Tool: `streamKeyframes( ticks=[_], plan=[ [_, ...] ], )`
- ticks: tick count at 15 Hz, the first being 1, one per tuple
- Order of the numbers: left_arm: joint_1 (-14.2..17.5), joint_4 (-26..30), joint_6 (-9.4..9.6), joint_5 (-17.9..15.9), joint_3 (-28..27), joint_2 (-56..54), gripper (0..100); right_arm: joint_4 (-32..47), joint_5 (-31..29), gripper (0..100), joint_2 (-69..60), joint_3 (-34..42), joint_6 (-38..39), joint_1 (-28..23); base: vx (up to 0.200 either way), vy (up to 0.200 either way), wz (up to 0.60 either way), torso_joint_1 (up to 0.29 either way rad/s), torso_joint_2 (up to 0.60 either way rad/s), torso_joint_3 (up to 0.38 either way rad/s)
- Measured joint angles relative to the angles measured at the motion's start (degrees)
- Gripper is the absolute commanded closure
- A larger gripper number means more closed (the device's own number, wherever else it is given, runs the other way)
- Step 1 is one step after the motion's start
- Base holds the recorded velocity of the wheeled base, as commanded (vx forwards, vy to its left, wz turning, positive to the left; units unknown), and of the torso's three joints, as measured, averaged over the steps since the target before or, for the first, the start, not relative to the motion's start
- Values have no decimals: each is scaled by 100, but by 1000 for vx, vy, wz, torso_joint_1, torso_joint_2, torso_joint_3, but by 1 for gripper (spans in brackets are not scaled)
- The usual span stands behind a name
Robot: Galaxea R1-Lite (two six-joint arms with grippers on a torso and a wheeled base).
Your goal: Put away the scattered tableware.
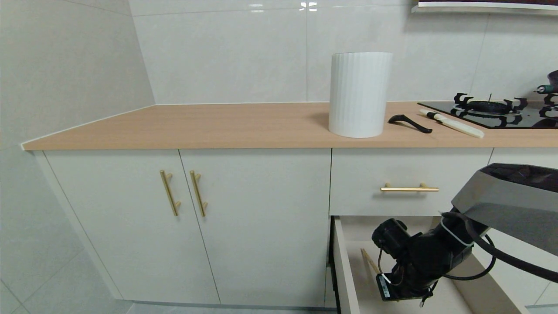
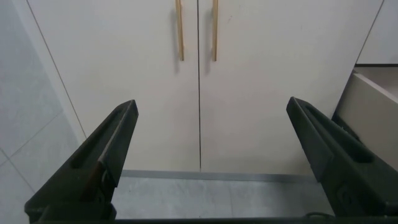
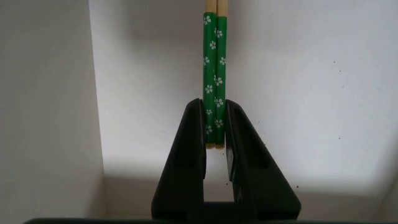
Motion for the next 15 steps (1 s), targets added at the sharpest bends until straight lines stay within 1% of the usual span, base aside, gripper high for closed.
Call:
streamKeyframes(
  ticks=[6, 7, 15],
  plan=[
    [-2, -2, 0, 2, -2, 0, 0, 2, -9, 100, 2, 10, 0, 4, 0, 0, 0, 0, 0, 0],
    [-2, -2, 0, 2, -2, 0, 0, 0, -9, 0, 2, 10, 2, 6, 0, 0, 0, 0, 0, 0],
    [-2, -2, 0, 2, 0, 0, 0, 0, -7, 0, 5, 11, 0, 11, 0, 0, 0, 0, 0, 0]
  ],
)
